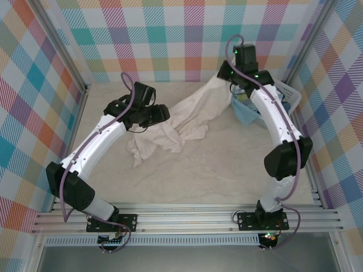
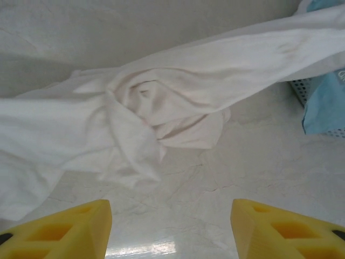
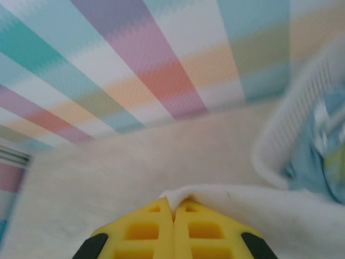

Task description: Fold and stack the t-shirts

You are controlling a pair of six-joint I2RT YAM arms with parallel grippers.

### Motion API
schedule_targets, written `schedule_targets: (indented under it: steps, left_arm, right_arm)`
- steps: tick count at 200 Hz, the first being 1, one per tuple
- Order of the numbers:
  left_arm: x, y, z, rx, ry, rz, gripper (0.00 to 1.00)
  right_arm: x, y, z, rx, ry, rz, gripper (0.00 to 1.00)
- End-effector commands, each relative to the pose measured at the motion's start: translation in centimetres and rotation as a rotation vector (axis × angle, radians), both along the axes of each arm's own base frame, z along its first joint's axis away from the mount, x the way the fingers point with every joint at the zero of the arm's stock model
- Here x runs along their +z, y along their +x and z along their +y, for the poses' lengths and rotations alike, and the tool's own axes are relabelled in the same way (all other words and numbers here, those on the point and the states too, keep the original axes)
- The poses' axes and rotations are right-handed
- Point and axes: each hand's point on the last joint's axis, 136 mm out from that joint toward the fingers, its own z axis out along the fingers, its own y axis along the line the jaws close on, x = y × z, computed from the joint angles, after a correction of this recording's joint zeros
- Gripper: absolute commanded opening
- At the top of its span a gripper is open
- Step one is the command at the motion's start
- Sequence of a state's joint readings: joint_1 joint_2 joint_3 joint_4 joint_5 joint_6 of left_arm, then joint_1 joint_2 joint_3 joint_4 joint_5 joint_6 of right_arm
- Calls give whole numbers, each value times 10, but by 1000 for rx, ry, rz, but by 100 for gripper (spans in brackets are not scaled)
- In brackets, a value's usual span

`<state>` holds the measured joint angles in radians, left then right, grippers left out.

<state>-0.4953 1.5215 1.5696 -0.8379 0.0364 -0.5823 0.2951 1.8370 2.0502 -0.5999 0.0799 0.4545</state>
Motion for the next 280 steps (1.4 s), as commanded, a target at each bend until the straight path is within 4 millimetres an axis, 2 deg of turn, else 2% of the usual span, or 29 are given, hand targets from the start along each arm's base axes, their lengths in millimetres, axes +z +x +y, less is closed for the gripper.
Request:
schedule_targets:
  steps: [1,21,33,57,74,88,100,116,139,154,170,176,184,197,217,233,235,238,239,241,250,251,254,255,258,259,266,267,280]
  left_arm:
    - [28,-1,-4,-18,-12,-48,63]
    - [51,3,-6,-18,-39,-97,70]
    - [64,5,-12,-34,-72,-125,76]
    - [82,10,-23,-71,-124,-159,80]
    - [89,15,-9,-17,-105,-172,80]
    - [92,17,23,104,-71,-165,80]
    - [99,13,54,224,-32,-188,79]
    - [114,2,88,331,18,-253,79]
    - [130,-26,137,490,130,-331,79]
    - [127,-38,151,514,165,-351,79]
    - [107,-44,153,489,186,-306,78]
    - [98,-46,152,470,196,-280,78]
    - [84,-46,149,441,212,-242,78]
    - [59,-48,144,391,234,-173,76]
    - [24,-48,129,283,235,-73,70]
    - [-6,-47,107,155,205,-3,64]
    - [-10,-47,104,140,198,7,63]
    - [-16,-48,99,116,191,23,62]
    - [-18,-48,97,109,187,28,61]
    - [-21,-48,94,91,182,36,61]
    - [-38,-49,78,19,168,76,58]
    - [-40,-49,77,14,169,78,57]
    - [-46,-50,73,-9,175,92,57]
    - [-47,-50,71,-16,176,95,57]
    - [-52,-50,66,-39,185,104,57]
    - [-54,-50,64,-45,187,106,57]
    - [-65,-50,54,-97,219,123,57]
    - [-67,-50,51,-105,224,125,57]
    - [-86,-51,29,-207,327,139,60]
  right_arm:
    - [67,-7,13,92,37,-172,0]
    - [113,-10,39,242,117,-282,0]
    - [125,-11,59,339,175,-295,0]
    - [126,-20,109,541,264,-268,0]
    - [114,-35,150,688,315,-227,0]
    - [91,-52,190,802,348,-149,0]
    - [65,-77,228,902,348,-72,0]
    - [24,-118,281,1036,353,46,0]
    - [-41,-192,349,1211,362,227,0]
    - [-84,-241,382,1313,342,357,0]
    - [-115,-279,399,1385,289,446,0]
    - [-124,-285,401,1385,271,472,5]
    - [-131,-285,399,1368,264,499,19]
    - [-132,-275,387,1318,237,489,39]
    - [-130,-240,351,1150,189,462,48]
    - [-139,-202,302,962,186,486,46]
    - [-148,-198,293,931,179,503,45]
    - [-145,-189,283,888,187,496,45]
    - [-154,-189,277,871,177,515,45]
    - [-150,-183,270,841,184,506,45]
    - [-168,-165,229,692,176,549,45]
    - [-176,-165,223,676,167,566,45]
    - [-176,-159,211,630,176,570,45]
    - [-184,-160,205,613,167,587,44]
    - [-184,-154,193,568,176,592,44]
    - [-193,-155,187,552,168,610,44]
    - [-202,-149,158,452,183,641,43]
    - [-209,-151,153,439,177,659,43]
    - [-230,-151,114,324,223,719,43]
